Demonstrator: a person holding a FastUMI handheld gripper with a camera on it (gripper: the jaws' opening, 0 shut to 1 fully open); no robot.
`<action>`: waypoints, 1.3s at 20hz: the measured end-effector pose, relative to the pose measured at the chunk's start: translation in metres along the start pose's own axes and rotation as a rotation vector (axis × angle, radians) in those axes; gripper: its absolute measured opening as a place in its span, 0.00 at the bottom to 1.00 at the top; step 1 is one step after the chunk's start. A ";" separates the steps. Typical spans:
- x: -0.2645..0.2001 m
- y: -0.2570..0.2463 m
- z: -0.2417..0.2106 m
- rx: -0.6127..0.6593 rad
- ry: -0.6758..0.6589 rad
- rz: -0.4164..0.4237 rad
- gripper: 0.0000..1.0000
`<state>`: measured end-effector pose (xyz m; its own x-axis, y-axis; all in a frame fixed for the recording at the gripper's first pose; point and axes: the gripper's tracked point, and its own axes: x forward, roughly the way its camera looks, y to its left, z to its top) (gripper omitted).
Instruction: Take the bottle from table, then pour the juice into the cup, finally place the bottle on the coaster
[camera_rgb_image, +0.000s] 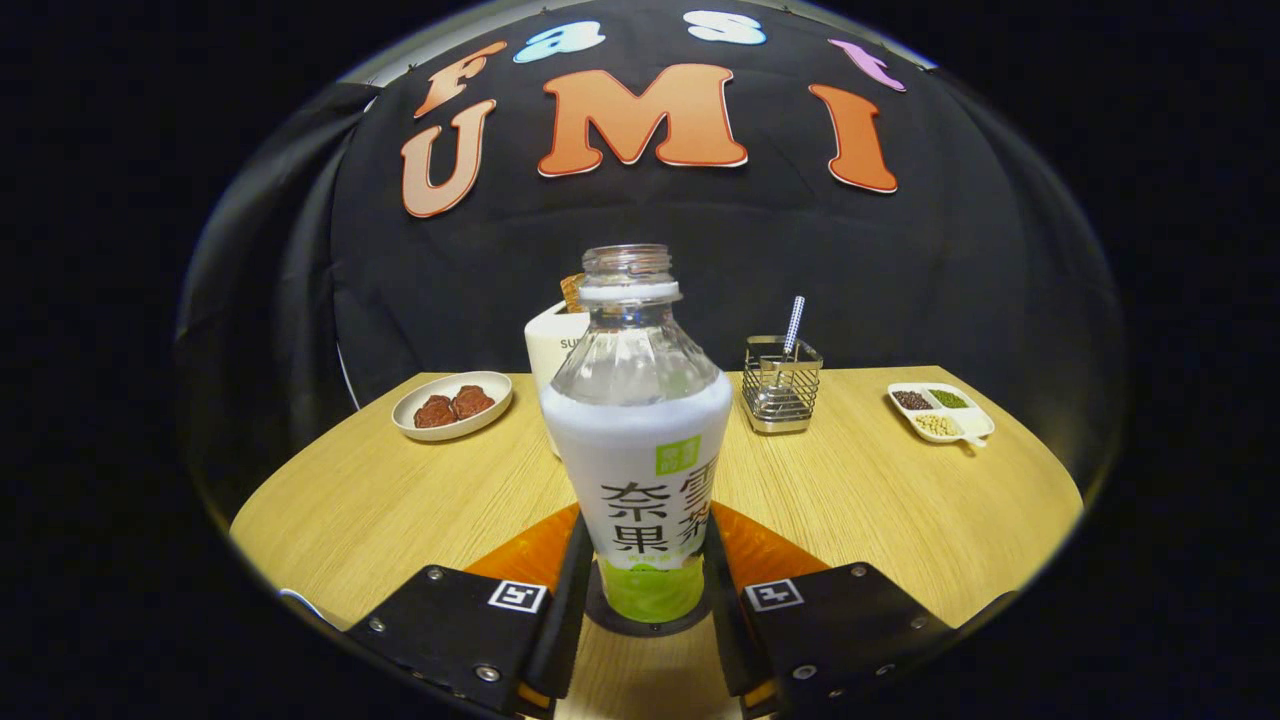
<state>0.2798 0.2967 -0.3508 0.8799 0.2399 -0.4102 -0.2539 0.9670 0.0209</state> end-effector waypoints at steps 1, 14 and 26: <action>-0.001 0.000 -0.001 0.010 -0.003 0.000 0.59; -0.040 -0.008 0.006 -0.025 -0.018 -0.036 0.97; -0.227 -0.105 0.089 -0.019 -0.211 -0.141 0.97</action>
<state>0.1427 0.1488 -0.1784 0.9710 0.1170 -0.2083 -0.1283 0.9909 -0.0416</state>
